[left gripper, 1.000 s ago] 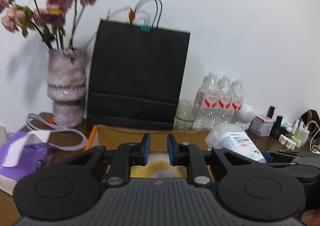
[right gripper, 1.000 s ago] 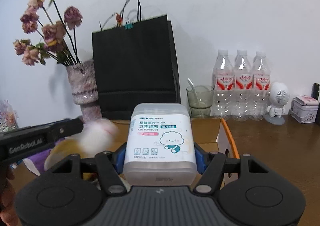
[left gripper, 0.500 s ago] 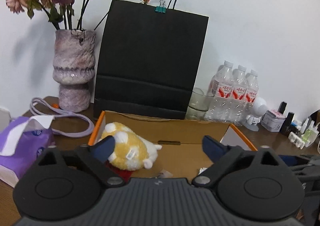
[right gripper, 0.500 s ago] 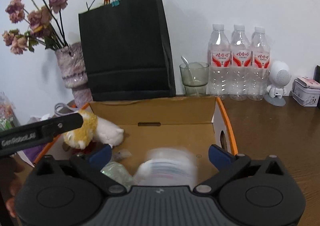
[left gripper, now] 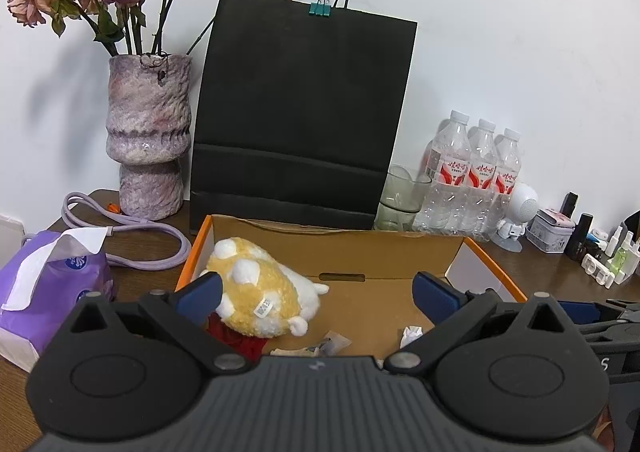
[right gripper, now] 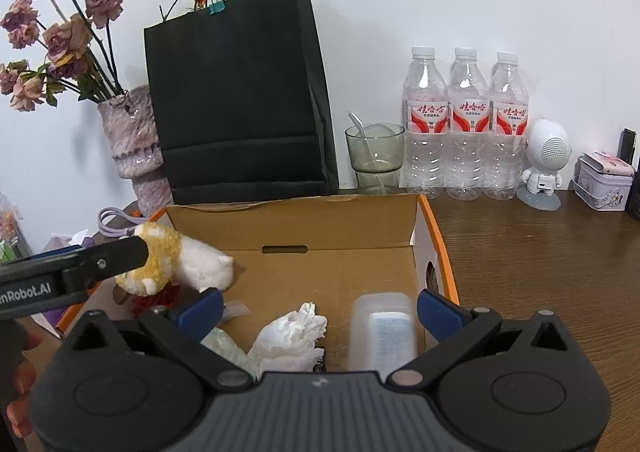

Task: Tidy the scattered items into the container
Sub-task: 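Move both tools back from the box toward the table items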

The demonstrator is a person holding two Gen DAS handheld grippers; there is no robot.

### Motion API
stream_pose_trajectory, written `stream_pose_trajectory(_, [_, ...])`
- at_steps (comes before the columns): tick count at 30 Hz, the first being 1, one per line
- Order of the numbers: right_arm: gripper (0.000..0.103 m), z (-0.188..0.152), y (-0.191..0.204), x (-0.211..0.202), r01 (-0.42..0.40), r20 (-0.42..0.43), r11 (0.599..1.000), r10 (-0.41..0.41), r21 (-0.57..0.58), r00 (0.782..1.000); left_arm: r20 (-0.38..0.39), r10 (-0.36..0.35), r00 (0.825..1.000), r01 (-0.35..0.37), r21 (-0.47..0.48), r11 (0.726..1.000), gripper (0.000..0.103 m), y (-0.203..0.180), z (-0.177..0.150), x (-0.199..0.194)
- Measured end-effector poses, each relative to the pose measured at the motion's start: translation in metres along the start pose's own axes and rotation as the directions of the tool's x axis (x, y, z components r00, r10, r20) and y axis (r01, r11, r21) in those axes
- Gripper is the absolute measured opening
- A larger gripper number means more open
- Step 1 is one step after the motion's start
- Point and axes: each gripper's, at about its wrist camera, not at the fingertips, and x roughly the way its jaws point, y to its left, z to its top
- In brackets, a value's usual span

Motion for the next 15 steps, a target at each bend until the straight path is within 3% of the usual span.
stream_pose_trajectory(15, [0.103,-0.009,0.013,-0.013,0.012,0.004,0.998,-0.012,-0.057,1.000,0.018,-0.013,1.000,0.012,0.017,1.000,0.103,-0.005,-0.009,-0.025])
